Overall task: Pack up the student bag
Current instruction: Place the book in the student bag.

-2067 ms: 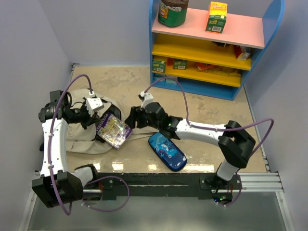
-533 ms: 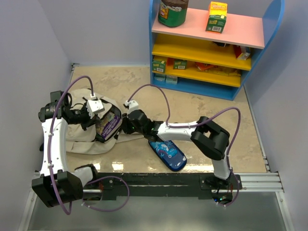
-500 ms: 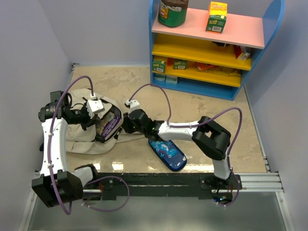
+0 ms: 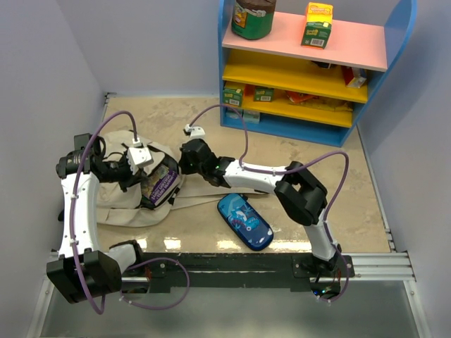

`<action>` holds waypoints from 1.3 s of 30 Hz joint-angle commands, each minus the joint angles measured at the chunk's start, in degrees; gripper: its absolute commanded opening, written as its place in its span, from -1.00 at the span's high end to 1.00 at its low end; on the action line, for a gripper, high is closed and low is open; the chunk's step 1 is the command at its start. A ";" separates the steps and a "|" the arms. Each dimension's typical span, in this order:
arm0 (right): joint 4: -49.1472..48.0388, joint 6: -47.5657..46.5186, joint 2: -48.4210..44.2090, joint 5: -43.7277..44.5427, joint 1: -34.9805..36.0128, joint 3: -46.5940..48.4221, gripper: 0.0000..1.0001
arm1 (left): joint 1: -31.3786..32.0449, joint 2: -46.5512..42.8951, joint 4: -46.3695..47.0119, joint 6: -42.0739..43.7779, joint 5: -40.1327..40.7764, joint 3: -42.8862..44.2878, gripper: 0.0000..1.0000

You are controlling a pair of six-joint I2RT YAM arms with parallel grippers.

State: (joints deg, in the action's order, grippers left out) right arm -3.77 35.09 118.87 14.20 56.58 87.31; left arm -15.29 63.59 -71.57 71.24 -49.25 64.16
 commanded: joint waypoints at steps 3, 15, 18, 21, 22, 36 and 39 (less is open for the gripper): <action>1.41 4.90 3.11 1.27 0.29 3.48 1.00 | 0.44 -1.28 -2.87 2.67 -6.29 0.44 1.00; 2.46 5.86 18.15 -3.55 0.73 22.72 1.00 | 0.44 -2.77 -3.84 3.64 -6.73 -0.79 1.00; 1.67 6.92 21.40 -6.36 0.82 27.03 1.00 | 0.44 -3.65 -3.75 3.82 -6.47 -1.41 1.00; -3.67 7.62 22.46 -10.58 0.90 27.31 1.00 | 0.44 -3.91 -3.75 3.64 -5.94 -1.41 1.00; -4.22 7.80 22.72 -12.59 0.99 27.65 1.00 | 0.52 -4.09 -3.75 3.73 -5.77 -1.58 1.00; -10.11 3.93 -0.99 -0.49 -5.16 -0.62 0.75 | 0.52 0.12 -3.75 5.93 -4.62 -2.38 1.00; -12.39 3.76 -6.36 -1.52 -4.90 -11.33 1.00 | 0.52 0.57 -3.75 5.84 -5.06 -1.50 1.00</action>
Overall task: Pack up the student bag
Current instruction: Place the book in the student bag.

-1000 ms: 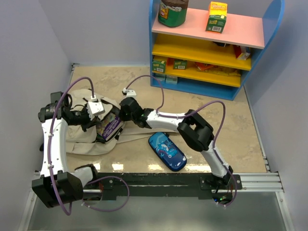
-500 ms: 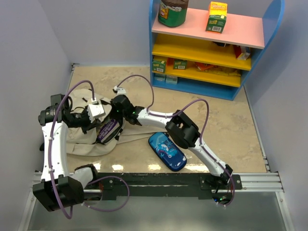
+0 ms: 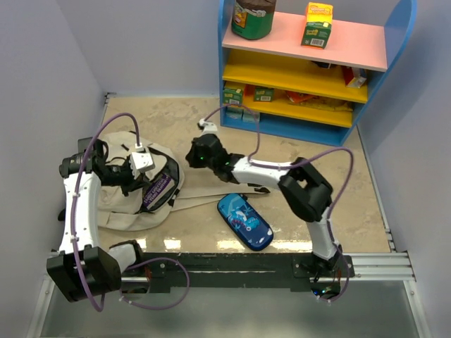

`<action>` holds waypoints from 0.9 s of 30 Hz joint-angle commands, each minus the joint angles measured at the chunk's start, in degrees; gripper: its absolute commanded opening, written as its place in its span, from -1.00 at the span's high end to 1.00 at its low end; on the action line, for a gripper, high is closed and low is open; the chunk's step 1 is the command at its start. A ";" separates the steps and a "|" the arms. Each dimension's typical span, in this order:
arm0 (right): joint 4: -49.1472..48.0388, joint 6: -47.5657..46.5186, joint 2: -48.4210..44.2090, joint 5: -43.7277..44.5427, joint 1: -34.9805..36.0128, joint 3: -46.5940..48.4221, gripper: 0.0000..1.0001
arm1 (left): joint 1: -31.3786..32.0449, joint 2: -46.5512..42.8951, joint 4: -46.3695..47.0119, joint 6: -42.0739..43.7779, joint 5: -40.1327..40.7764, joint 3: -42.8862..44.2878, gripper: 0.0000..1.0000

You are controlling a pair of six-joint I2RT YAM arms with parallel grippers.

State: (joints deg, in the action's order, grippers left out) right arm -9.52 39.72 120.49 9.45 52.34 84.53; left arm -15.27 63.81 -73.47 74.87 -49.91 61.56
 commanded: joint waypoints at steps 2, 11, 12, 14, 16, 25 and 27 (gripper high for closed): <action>-9.71 -0.35 -10.18 2.07 0.65 -12.18 1.00 | 0.41 0.09 -1.76 2.12 -4.49 1.46 1.00; -15.26 0.18 -8.35 2.15 10.33 -17.21 1.00 | 0.41 -0.18 -1.76 1.51 -5.02 2.51 1.00; -15.09 0.44 -7.82 2.15 10.33 -16.34 1.00 | 0.41 -0.09 -1.76 1.59 -5.02 2.69 1.00; -14.48 0.18 -6.68 1.97 10.33 -15.28 1.00 | 0.50 0.00 -1.85 1.51 -4.93 2.78 1.00; -13.86 -0.09 -5.97 1.89 10.33 -13.43 1.00 | 0.41 -0.09 -1.85 1.42 -4.93 2.86 1.00; -11.32 -0.79 1.41 1.53 9.19 -3.24 1.00 | 0.41 -1.32 -1.85 1.42 -5.11 2.60 1.00; -10.87 -0.79 2.99 1.01 9.19 -0.52 1.00 | 0.41 -1.50 -1.85 1.42 -5.02 2.60 1.00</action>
State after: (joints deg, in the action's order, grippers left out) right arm -20.08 39.42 121.51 10.94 61.65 78.94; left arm -15.25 63.99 -73.58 74.83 -50.35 62.04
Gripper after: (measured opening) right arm 0.007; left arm 0.027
